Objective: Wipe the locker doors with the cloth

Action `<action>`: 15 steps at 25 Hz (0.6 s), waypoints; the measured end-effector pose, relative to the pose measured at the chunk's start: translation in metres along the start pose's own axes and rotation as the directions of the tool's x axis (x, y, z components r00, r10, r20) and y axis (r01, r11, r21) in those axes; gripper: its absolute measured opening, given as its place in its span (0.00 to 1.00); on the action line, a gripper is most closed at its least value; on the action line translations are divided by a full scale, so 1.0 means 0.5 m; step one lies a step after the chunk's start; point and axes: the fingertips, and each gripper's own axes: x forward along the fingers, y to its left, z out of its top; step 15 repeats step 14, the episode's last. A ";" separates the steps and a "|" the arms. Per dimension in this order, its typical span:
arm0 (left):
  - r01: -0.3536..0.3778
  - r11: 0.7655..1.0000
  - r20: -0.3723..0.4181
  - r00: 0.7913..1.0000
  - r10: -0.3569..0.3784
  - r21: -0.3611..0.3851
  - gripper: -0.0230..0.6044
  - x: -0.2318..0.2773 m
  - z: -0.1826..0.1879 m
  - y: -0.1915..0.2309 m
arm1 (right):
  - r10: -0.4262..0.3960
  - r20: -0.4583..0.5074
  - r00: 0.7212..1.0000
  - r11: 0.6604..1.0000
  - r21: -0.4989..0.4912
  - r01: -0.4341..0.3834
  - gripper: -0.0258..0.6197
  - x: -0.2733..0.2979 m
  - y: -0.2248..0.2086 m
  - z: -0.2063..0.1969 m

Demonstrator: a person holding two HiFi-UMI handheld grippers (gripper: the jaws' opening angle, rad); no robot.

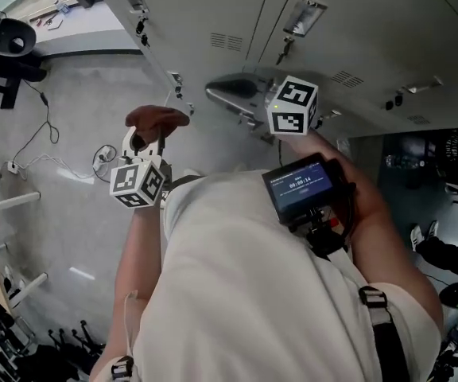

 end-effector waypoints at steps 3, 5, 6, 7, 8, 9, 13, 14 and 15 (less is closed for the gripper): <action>0.019 1.000 -0.014 1.000 -0.019 -0.002 0.15 0.001 0.005 -0.007 | -0.009 0.024 1.000 1.000 0.002 0.009 0.07 -0.002 0.003 0.013; 0.032 0.999 -0.021 0.999 -0.032 0.010 0.15 0.010 0.008 -0.014 | -0.018 0.040 0.999 1.000 0.002 0.017 0.07 -0.008 0.000 0.019; 0.039 0.999 -0.023 0.999 -0.038 0.019 0.15 0.016 0.011 -0.017 | -0.022 0.046 0.999 1.000 0.000 0.022 0.07 -0.010 -0.002 0.021; 0.044 0.999 -0.022 0.999 -0.044 0.029 0.15 0.020 0.016 -0.019 | -0.027 0.050 0.998 1.000 -0.002 0.027 0.07 -0.011 -0.004 0.023; 0.049 0.998 -0.018 0.999 -0.048 0.038 0.15 0.024 0.021 -0.021 | -0.030 0.053 0.998 1.000 -0.005 0.031 0.07 -0.012 -0.005 0.024; 0.052 0.998 -0.014 0.999 -0.051 0.046 0.15 0.027 0.027 -0.024 | -0.033 0.055 0.998 0.999 -0.007 0.034 0.07 -0.014 -0.005 0.026; 0.055 0.996 0.004 0.998 -0.055 0.067 0.15 0.030 0.050 -0.034 | -0.035 0.063 0.997 0.999 -0.017 0.036 0.07 -0.019 -0.005 0.031; 0.054 0.996 0.007 0.998 -0.055 0.072 0.15 0.030 0.055 -0.036 | -0.035 0.064 0.997 0.999 -0.020 0.036 0.07 -0.020 -0.004 0.032; 0.054 0.996 0.007 0.998 -0.055 0.072 0.15 0.030 0.055 -0.036 | -0.035 0.064 0.997 0.999 -0.020 0.036 0.07 -0.020 -0.004 0.032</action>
